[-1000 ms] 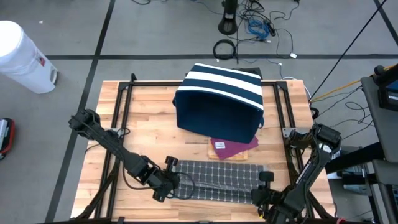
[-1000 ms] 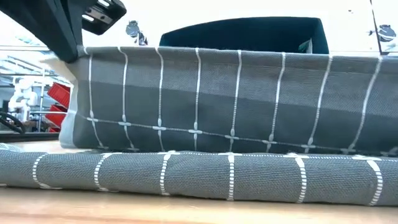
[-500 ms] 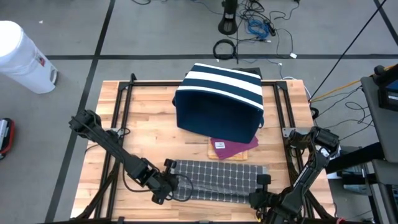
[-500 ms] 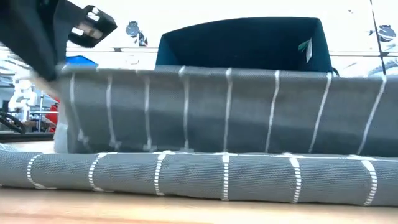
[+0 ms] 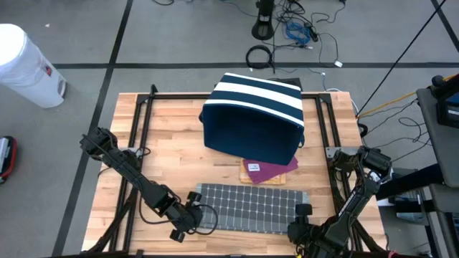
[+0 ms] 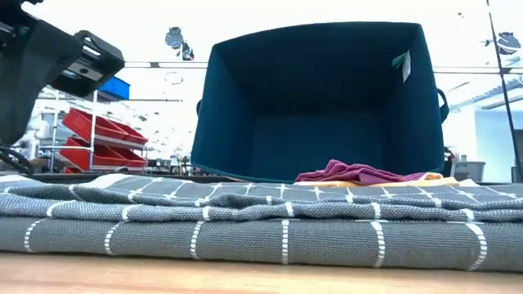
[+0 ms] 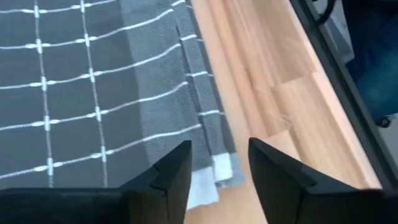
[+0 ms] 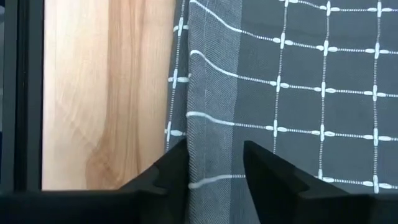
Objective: Fold towel
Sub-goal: Fold the gray towel
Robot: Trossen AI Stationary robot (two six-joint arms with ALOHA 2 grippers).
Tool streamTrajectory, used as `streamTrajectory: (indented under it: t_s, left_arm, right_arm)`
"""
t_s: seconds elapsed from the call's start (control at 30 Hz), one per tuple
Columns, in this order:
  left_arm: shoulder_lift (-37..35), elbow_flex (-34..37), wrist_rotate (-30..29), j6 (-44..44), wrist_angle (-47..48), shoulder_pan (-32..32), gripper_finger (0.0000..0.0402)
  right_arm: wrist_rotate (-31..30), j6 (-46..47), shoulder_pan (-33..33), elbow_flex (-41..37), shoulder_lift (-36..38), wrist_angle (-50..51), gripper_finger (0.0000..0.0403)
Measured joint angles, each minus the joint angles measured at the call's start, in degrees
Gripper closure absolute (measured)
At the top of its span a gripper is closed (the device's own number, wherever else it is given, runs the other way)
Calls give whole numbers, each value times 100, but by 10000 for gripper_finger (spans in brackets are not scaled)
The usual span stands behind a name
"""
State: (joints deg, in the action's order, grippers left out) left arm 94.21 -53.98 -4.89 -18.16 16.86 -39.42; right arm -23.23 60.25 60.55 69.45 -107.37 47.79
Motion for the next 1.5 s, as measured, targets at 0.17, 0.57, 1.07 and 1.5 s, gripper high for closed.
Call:
streamTrajectory:
  t_s: [0.17,0.57,1.07,1.5]
  left_arm:
    - [0,-2,-41,-185,-19,7,213]
    - [0,-2,-509,-64,-278,393,207]
    - [0,-8,-518,887,-1055,1034,207]
    - [0,-8,-490,1801,-1786,1366,207]
  right_arm:
    - [119,49,0,1,2,-5,242]
    - [243,-94,144,763,4,743,227]
    - [-1855,-265,241,1357,17,1552,227]
    - [-3218,-1048,14,1357,15,1177,227]
